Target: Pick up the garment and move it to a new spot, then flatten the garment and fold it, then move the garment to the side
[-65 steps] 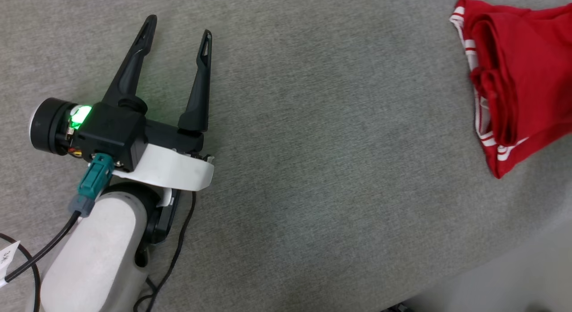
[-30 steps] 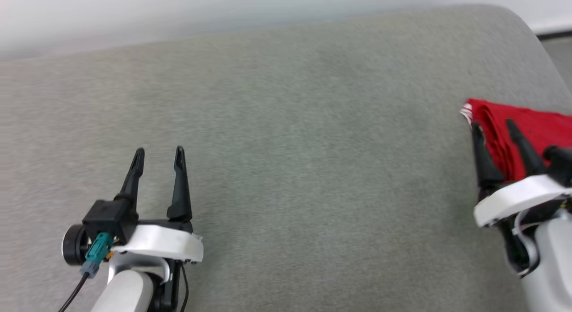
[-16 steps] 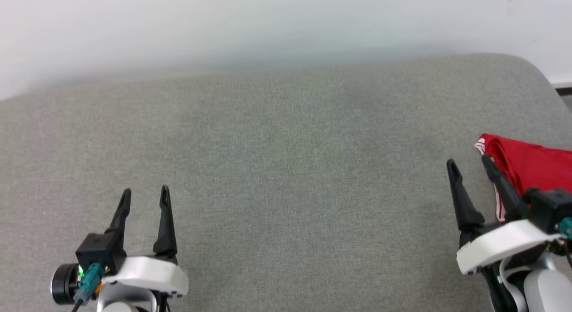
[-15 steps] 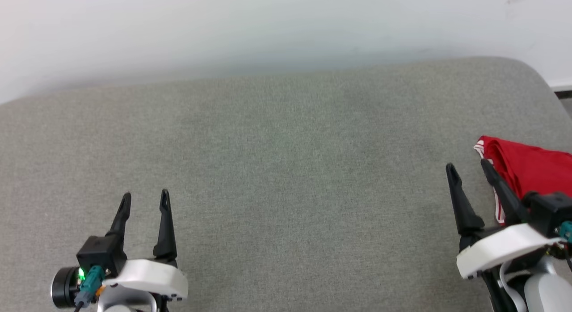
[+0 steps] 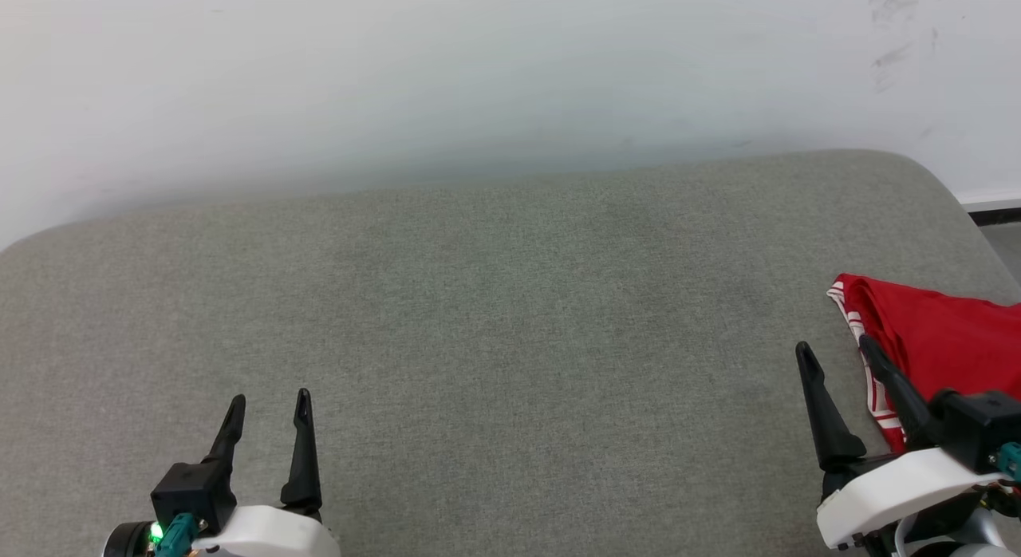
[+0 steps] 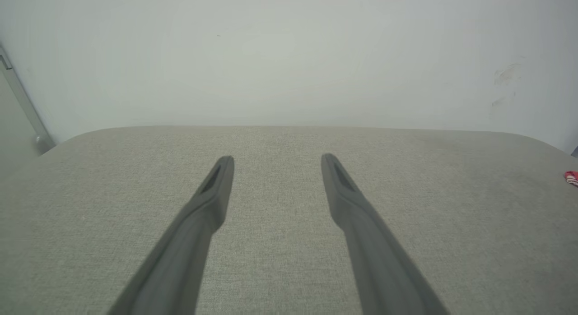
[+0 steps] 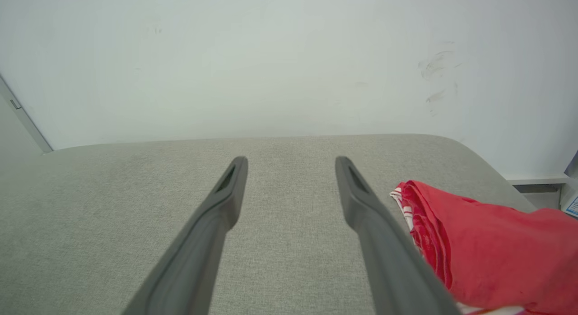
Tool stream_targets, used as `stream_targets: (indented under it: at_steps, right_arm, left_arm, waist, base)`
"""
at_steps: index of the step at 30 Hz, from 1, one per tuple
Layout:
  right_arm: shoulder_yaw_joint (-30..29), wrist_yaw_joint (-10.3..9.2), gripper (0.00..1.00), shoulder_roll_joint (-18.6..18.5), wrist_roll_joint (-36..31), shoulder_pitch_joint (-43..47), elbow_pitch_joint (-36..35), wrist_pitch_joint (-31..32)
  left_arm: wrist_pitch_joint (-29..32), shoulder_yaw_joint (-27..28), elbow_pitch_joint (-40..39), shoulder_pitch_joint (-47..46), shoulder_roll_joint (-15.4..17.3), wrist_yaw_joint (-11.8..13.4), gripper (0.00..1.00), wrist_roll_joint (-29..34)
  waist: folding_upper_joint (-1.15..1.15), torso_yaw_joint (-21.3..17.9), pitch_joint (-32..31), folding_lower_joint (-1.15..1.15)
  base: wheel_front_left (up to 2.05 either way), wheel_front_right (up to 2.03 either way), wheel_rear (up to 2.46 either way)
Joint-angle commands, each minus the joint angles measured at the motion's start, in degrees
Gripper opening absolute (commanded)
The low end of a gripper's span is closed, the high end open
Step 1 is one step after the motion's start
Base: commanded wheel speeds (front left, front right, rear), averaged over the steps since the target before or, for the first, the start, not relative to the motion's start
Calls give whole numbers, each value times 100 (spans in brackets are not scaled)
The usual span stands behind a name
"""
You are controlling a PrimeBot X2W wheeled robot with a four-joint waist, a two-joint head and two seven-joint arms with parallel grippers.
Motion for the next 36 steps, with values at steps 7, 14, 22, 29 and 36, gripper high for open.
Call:
stream_targets:
  at_steps: [7,14,22,29,36]
  right_arm:
    - [6,-4,100,62,-11,77,-161,56]
    - [11,-4,100,90,-26,67,-190,63]
    - [3,-4,100,128,-54,97,-225,63]
    - [2,0,0,128,475,-3,-21,58]
    - [-44,0,0,128,1249,-95,174,85]
  left_arm:
    - [-34,1,-8,64,6,5,100,7]
    - [-35,5,6,27,26,2,100,-1]
    - [-33,-31,17,-29,59,-38,100,-18]
    - [123,77,85,16,-95,-146,0,-440]
    - [306,271,183,-72,-219,-342,0,-1074]
  waist:
    - [0,20,19,1]
    - [0,21,29,1]
    - [0,30,32,1]
    - [0,51,35,1]
    - [0,85,35,1]
  base:
    - [0,0,0]
    - [0,0,0]
    - [0,0,0]
    - [0,0,0]
    - [0,0,0]
